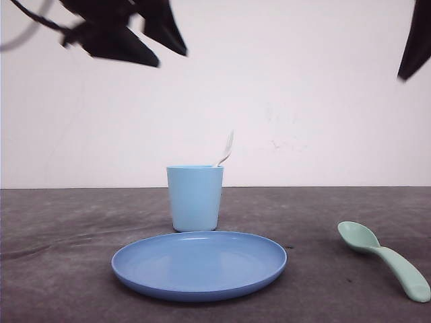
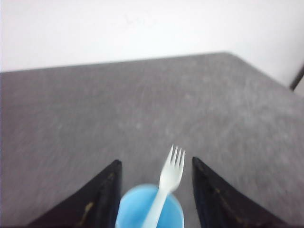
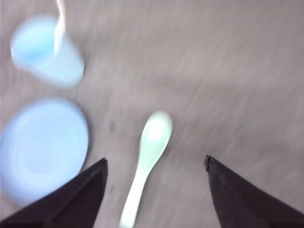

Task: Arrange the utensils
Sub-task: 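Lower the right gripper onto the mint-green spoon and grasp it, then carry the spoon with the right gripper and drop it into the cup, then lower the right gripper around the cup and grasp it, then lift the cup with the right gripper and set it on the blue plate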

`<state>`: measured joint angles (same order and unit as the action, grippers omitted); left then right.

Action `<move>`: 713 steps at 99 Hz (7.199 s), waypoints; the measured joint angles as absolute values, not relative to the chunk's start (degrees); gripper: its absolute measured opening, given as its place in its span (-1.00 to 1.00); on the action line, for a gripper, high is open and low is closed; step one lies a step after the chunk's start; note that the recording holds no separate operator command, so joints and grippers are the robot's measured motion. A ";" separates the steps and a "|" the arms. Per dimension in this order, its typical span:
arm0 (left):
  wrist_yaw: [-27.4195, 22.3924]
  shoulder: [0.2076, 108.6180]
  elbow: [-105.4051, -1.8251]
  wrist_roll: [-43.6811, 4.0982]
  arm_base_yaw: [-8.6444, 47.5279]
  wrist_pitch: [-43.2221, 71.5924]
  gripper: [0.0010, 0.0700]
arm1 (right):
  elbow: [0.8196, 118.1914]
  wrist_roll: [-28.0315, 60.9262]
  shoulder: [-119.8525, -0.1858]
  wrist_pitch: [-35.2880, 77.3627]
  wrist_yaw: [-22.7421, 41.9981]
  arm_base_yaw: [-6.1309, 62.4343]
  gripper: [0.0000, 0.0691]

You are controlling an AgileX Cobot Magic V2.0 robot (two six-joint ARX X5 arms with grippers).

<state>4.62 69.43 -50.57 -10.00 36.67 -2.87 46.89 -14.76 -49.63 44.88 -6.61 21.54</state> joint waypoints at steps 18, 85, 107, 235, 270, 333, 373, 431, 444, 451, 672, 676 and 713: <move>4.62 59.90 -50.57 -9.82 36.67 11.44 -0.23 | 46.89 -18.76 -58.46 46.00 -2.50 27.94 0.16; 4.62 45.39 -50.57 -9.82 36.67 27.46 -0.23 | 46.89 -27.53 -82.41 39.46 2.83 34.17 -0.21; 4.62 45.01 -50.57 -9.89 36.67 28.18 -0.23 | 46.89 -28.71 -84.90 37.98 2.83 34.20 -0.23; 4.62 45.01 -50.57 -11.09 36.67 29.61 -0.23 | 64.45 -19.49 -75.90 21.39 4.78 39.94 -0.77; 4.62 45.01 -50.57 -11.42 36.67 29.67 -0.23 | 64.45 -12.82 -85.36 -1.23 7.49 45.65 -0.77; 4.62 45.04 -50.57 -11.42 36.67 31.31 -0.23 | 64.45 -10.48 -99.02 -8.14 10.63 45.25 -0.16; 4.62 45.01 -50.57 -11.42 36.67 31.35 -0.23 | 64.45 -10.46 -89.84 1.19 10.55 46.52 0.01; 4.62 45.04 -50.57 -11.42 36.67 31.44 -0.23 | 64.47 -18.44 -72.64 33.98 8.99 49.12 0.97; 4.62 45.04 -50.57 -11.42 36.67 31.62 -0.23 | 64.45 -21.23 -75.35 36.69 8.97 49.19 0.97; 4.62 45.01 -50.57 -11.42 36.67 31.68 -0.23 | 64.45 -22.15 -77.32 36.14 8.97 49.36 0.97; 4.62 45.01 -50.57 -11.40 36.67 34.30 -0.23 | 75.53 -16.16 -101.84 20.91 2.17 42.15 0.16; 4.62 45.01 -50.57 -11.40 36.67 34.41 -0.23 | 75.72 -15.38 -99.18 22.22 2.17 42.22 0.16; 4.62 45.01 -50.57 -11.40 36.67 34.50 -0.23 | 76.34 -11.75 -81.43 37.80 1.52 46.33 0.16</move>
<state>4.62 45.01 -50.57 -11.40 36.67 34.50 76.34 -11.75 -81.43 37.80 1.52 46.33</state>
